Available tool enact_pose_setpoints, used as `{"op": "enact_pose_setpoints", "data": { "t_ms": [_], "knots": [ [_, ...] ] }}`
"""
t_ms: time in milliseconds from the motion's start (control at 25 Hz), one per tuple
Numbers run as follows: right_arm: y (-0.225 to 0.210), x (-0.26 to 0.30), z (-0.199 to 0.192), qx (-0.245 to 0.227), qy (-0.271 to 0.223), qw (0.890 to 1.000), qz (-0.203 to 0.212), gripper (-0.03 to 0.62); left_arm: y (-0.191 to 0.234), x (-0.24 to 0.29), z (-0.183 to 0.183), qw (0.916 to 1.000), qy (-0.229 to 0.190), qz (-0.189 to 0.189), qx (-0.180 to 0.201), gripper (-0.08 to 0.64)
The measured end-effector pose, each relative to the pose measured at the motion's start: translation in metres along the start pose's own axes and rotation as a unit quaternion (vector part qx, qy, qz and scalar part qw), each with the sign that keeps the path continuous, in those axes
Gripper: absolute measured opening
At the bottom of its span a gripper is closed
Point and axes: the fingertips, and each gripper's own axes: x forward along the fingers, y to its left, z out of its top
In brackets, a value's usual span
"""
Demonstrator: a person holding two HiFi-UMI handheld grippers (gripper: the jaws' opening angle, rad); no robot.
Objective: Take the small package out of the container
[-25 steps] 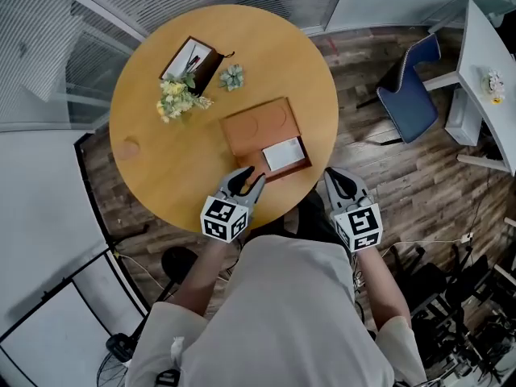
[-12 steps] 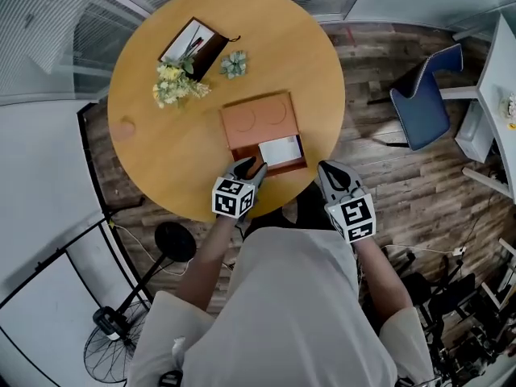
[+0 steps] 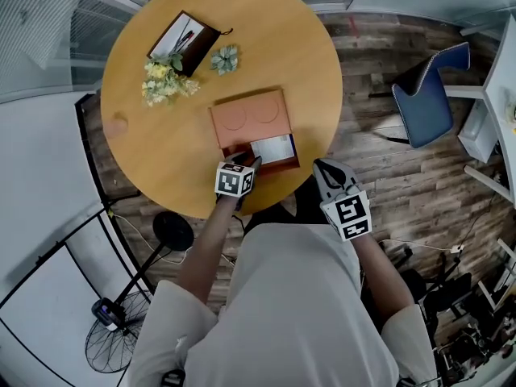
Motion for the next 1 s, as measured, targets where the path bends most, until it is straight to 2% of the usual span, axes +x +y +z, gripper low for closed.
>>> {"op": "enact_pose_setpoints", "data": {
  "t_ms": [320,560,760,1000],
  "knots": [
    [-0.014,0.006,-0.012,0.003,0.015,1.0,0.01,0.002,0.01,0.03,-0.011,0.998,0.058,0.019,-0.014,0.184],
    [-0.023,0.011,-0.019,-0.002,0.023,1.0,0.015,0.002,0.007,0.047,-0.014,0.9975,0.061,0.01,-0.035,0.197],
    [-0.024,0.011,-0.024,-0.007,0.028,0.999,0.023,0.002,-0.003,0.041,-0.011,0.9979,0.061,-0.008,-0.022,0.202],
    [-0.022,0.005,-0.024,-0.021,0.027,0.999,0.034,0.002,-0.009,0.034,-0.011,0.9987,0.043,0.002,-0.027,0.202]
  ]
}}
